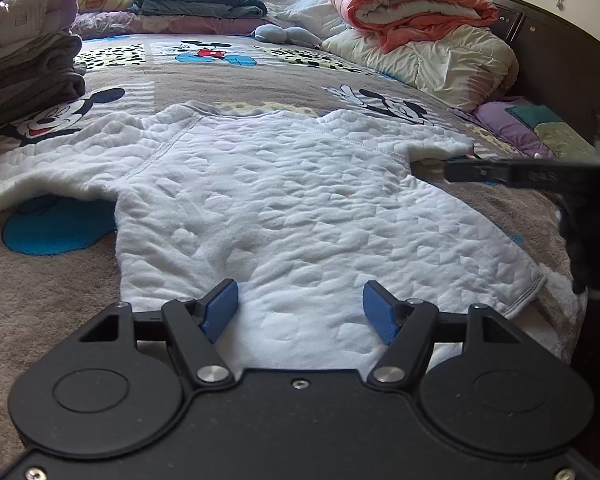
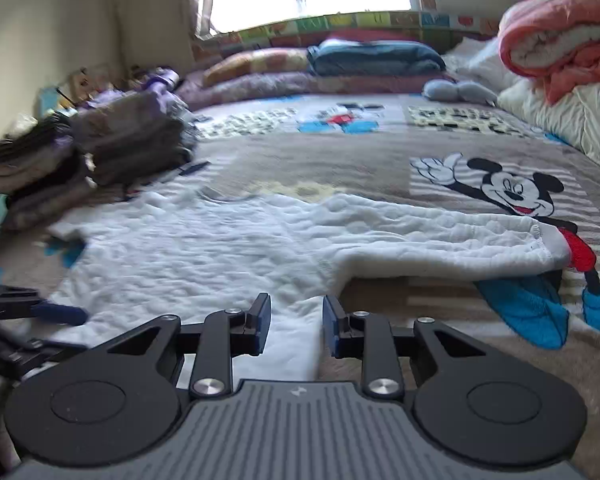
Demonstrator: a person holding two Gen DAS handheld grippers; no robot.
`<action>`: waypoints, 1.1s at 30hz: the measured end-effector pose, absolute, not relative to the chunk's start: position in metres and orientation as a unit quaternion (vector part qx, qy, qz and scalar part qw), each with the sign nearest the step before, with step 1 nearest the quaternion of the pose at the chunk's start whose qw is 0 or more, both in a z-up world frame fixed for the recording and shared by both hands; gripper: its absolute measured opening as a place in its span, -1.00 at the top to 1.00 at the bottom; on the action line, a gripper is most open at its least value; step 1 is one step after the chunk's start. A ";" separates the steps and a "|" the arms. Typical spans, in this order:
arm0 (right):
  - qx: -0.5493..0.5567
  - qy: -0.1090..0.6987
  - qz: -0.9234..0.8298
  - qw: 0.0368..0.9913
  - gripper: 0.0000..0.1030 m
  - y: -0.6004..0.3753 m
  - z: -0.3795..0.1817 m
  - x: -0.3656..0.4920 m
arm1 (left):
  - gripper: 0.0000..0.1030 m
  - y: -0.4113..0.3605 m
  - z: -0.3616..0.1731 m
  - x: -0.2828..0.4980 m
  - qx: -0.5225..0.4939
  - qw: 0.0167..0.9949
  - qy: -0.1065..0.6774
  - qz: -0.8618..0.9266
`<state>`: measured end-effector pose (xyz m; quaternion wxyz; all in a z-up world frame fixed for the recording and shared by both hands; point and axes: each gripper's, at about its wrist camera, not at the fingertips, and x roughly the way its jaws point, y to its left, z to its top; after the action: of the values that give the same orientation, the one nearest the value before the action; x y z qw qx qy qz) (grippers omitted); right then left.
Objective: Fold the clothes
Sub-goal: 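Open the right gripper and lay the sleeve flat on the bed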
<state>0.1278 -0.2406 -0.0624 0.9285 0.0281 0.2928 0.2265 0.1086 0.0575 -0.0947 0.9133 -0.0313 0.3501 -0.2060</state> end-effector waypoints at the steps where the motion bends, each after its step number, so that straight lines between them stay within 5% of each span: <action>1: 0.030 0.296 0.225 0.928 0.43 -0.242 -0.066 0.120 | -0.33 0.058 -0.095 0.108 -0.030 0.913 0.350 -0.207; 3: 0.040 0.352 0.217 0.910 0.43 -0.243 -0.097 0.119 | -0.33 0.056 -0.097 0.109 -0.025 0.913 0.352 -0.205; 12: 0.084 0.267 0.226 0.933 0.47 -0.254 -0.077 0.072 | -0.33 0.058 -0.089 0.092 -0.030 0.923 0.327 -0.202; 20: 0.111 0.276 0.222 0.929 0.57 -0.262 -0.100 0.053 | -0.31 0.059 -0.060 0.044 -0.038 0.951 0.252 -0.176; 26: 0.138 0.322 0.216 0.911 0.65 -0.272 -0.116 0.050 | -0.31 0.058 -0.090 0.042 -0.003 0.932 0.343 -0.120; 33: 0.087 0.284 0.228 0.927 0.57 -0.257 -0.096 0.030 | -0.30 0.054 -0.084 0.018 0.004 0.941 0.316 -0.118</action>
<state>0.0302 -0.2574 -0.0963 0.9271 0.0871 0.2842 0.2284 0.0180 0.0541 -0.0840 0.9413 0.0038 0.3161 -0.1182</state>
